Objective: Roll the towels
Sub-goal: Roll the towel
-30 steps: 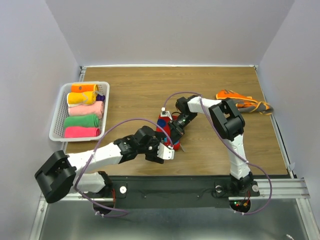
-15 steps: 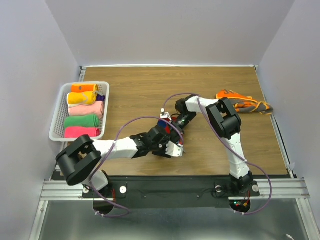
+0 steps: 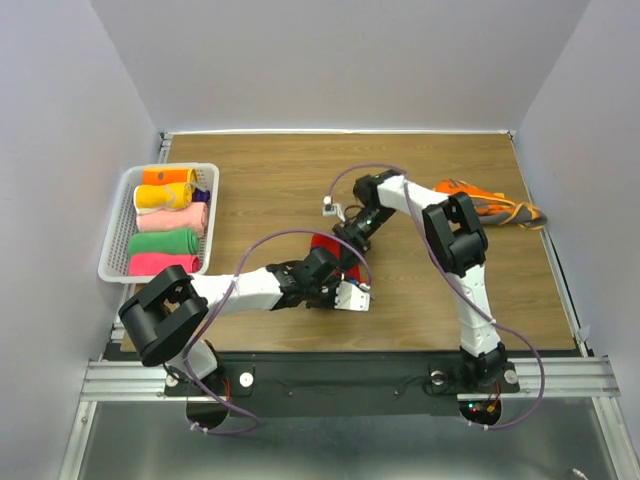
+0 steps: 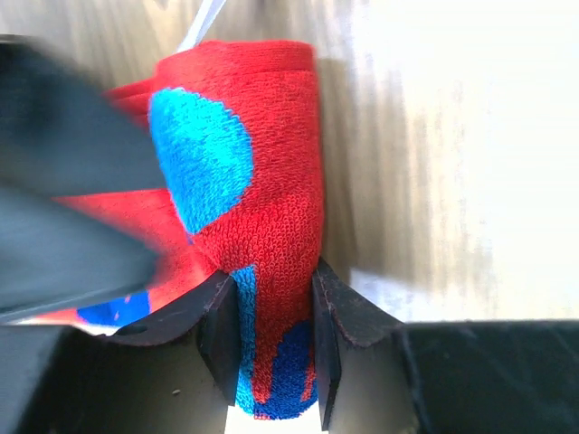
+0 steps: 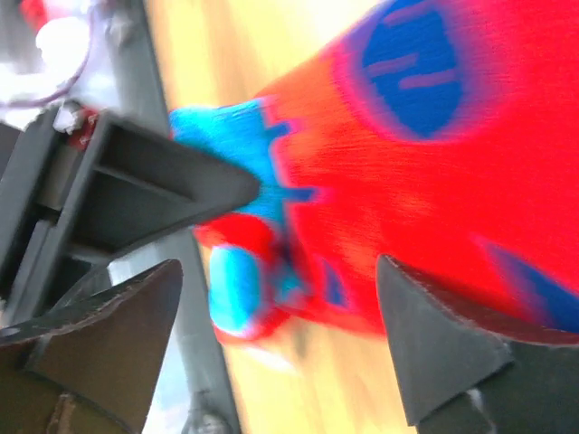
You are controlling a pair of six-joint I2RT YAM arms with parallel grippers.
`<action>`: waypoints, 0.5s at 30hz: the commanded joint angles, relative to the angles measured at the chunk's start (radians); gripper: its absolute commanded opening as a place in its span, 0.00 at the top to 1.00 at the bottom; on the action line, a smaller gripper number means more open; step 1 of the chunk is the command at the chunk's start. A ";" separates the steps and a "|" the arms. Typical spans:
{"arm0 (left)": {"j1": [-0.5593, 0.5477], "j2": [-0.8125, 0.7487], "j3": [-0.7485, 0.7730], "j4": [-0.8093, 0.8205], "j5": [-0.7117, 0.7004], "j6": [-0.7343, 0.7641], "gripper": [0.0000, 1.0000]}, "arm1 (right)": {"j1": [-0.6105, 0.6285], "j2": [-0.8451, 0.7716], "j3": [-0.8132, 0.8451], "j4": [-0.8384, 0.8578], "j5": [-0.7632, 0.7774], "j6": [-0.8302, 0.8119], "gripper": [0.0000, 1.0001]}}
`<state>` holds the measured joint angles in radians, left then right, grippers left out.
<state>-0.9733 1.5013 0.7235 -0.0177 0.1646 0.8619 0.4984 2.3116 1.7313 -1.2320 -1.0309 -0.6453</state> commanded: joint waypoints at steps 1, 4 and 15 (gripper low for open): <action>-0.004 0.028 0.031 -0.165 0.134 -0.081 0.69 | -0.118 -0.079 0.161 0.086 0.095 0.042 0.03; 0.010 0.059 0.074 -0.215 0.191 -0.103 0.69 | -0.198 -0.124 0.215 0.111 0.104 0.096 0.01; 0.215 0.315 0.424 -0.533 0.455 -0.087 0.66 | -0.305 -0.613 -0.096 0.160 0.178 0.050 0.02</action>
<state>-0.8219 1.7111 1.0279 -0.3374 0.4946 0.7696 0.1520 1.8244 1.7210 -1.0767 -0.8700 -0.5694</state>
